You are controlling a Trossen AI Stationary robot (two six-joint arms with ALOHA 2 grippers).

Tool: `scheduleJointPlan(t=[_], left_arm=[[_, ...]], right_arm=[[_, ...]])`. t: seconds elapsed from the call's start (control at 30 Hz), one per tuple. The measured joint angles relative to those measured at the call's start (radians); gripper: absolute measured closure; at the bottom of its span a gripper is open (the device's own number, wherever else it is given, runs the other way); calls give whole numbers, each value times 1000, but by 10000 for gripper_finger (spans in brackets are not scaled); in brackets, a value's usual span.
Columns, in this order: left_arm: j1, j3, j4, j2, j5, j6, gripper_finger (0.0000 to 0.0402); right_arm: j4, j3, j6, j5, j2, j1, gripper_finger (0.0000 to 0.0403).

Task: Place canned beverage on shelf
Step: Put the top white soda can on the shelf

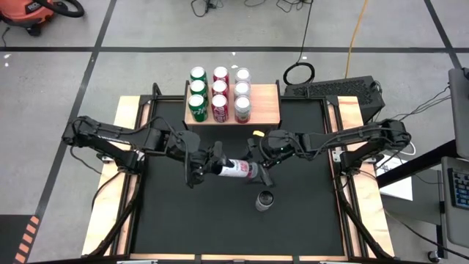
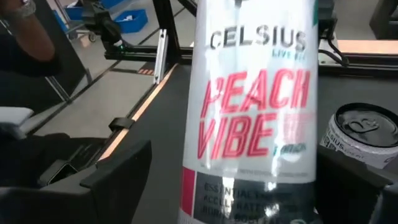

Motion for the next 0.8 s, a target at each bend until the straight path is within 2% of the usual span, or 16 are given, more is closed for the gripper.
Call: scheduleJointPlan(t=[0.2,0.6,0.8], left_arm=[[2,0,7,-1,-11,-1,155],[0,0,9,-1,-18,-9,155],[0,0,14,-1,-18,-47,155]], right_arm=[[17,0,-16,-5,9,-15,48],[20,0,-36,-1,9,-16,161],[19,0,-34,-7,9,-16,170]])
